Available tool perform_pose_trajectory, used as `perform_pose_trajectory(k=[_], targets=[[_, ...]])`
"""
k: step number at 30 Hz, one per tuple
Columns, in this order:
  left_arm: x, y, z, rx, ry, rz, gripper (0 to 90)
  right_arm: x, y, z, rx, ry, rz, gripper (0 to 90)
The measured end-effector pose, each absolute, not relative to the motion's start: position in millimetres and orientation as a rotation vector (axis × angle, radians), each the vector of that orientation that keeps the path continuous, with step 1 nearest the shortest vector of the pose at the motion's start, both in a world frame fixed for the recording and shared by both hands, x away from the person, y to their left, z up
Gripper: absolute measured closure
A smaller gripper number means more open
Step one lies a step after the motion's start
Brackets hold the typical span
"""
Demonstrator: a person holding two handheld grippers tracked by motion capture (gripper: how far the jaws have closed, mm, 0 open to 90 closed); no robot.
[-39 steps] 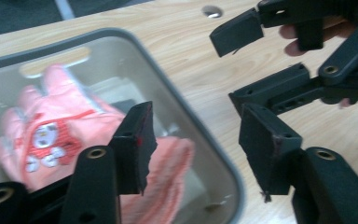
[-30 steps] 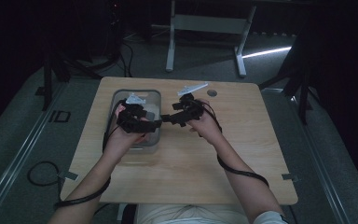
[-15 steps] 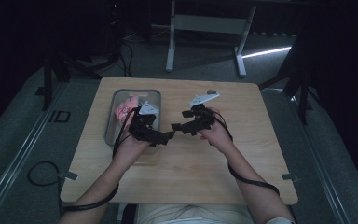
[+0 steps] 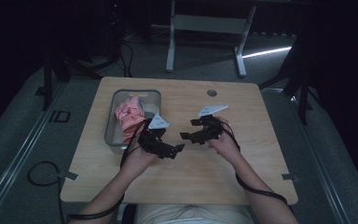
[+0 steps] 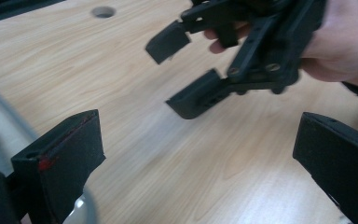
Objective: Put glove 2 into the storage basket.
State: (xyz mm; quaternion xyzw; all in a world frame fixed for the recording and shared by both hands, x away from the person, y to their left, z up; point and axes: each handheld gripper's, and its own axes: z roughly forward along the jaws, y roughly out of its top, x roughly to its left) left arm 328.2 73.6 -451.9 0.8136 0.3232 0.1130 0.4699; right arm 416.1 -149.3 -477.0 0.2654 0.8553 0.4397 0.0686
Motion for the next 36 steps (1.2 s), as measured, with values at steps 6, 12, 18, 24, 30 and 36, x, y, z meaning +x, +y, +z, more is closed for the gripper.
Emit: perform_pose_trajectory(k=[6,12,18,24,30,36], targets=[[319,64,-467,2.007,0.746,0.263,1.4,410,-159,-488,0.799,2.575,1.331,17.7],[310,52,-476,2.045,0.691,0.268,1.4,407,-170,-499,0.824,2.575,1.312,17.7],[307,42,-489,2.071,0.665,0.244,1.4,402,-182,-512,0.842,2.576,1.299,17.0],[306,33,-504,2.087,0.641,0.215,1.3,399,-189,-522,0.859,2.579,1.263,16.5],[307,29,-519,2.113,0.66,0.236,1.4,396,-193,-533,0.875,2.591,1.224,16.3],[308,32,-533,2.107,0.683,0.234,1.4,395,-198,-542,0.903,2.56,1.17,16.1]])
